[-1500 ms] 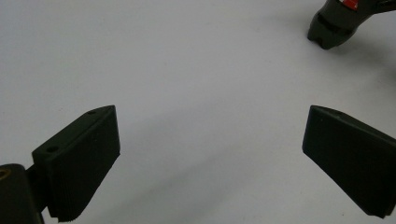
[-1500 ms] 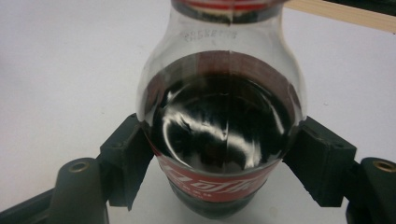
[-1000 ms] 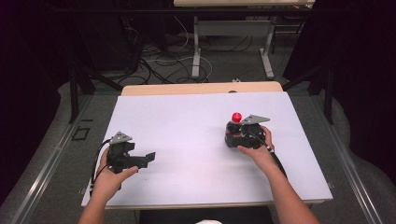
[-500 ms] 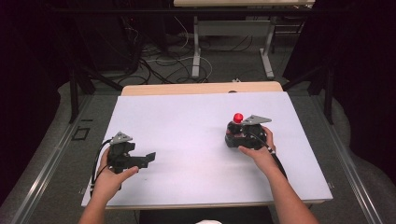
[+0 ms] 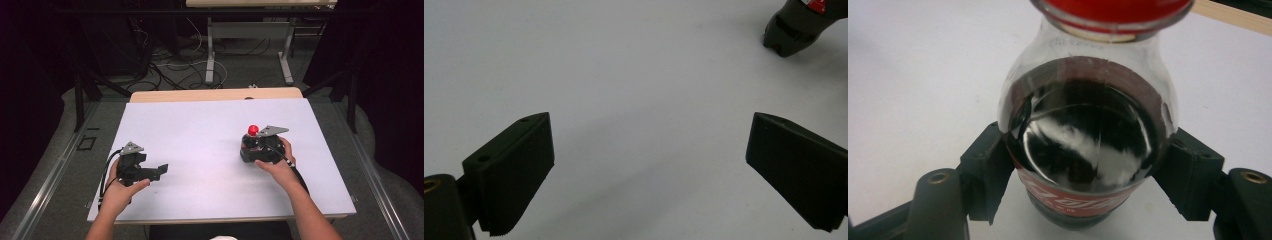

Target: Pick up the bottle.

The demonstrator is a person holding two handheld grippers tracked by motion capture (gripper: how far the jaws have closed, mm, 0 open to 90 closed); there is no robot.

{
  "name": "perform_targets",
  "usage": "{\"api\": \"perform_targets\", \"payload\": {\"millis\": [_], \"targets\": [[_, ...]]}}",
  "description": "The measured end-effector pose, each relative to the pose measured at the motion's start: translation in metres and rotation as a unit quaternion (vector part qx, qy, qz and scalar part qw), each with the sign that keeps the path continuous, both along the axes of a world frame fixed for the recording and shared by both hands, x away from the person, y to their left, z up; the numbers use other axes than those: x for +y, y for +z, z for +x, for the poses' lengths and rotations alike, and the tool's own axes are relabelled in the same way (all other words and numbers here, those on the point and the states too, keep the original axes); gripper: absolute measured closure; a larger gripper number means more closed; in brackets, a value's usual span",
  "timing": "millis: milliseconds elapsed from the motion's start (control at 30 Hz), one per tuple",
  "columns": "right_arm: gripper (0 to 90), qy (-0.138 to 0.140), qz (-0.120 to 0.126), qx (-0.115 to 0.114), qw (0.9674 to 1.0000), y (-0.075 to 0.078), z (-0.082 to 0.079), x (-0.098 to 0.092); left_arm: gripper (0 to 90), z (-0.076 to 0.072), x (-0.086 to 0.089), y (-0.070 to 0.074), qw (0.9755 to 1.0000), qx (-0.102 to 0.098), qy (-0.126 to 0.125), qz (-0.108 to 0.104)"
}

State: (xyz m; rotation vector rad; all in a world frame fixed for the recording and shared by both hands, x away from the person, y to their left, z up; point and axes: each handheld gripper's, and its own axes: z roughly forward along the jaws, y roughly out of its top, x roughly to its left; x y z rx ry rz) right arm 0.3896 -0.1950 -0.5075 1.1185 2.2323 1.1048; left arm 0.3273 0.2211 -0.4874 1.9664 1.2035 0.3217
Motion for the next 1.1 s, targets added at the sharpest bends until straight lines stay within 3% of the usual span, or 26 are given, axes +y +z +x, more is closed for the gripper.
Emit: {"api": "perform_targets", "payload": {"millis": [167, 433, 900, 1100], "targets": [[29.5, 0.017, 0.011, -0.001, 0.9998, 0.006, -0.008, 0.002, 5.6, 0.000, -0.001, -0.001, 1.0000, 0.002, -0.001, 0.000], [29.5, 0.065, 0.015, -0.004, 0.9978, 0.021, -0.024, 0.012, 6.9, -0.001, -0.004, 0.000, 0.9999, -0.003, -0.009, -0.004], [29.5, 0.134, 0.040, -0.028, 0.9897, 0.041, -0.050, 0.028, 7.7, -0.004, -0.009, 0.003, 0.9996, -0.005, -0.027, -0.003], [29.6, 0.169, 0.020, -0.025, 0.9851, 0.038, -0.054, 0.037, 8.3, -0.004, -0.010, 0.003, 0.9995, -0.001, -0.033, -0.002]]}}
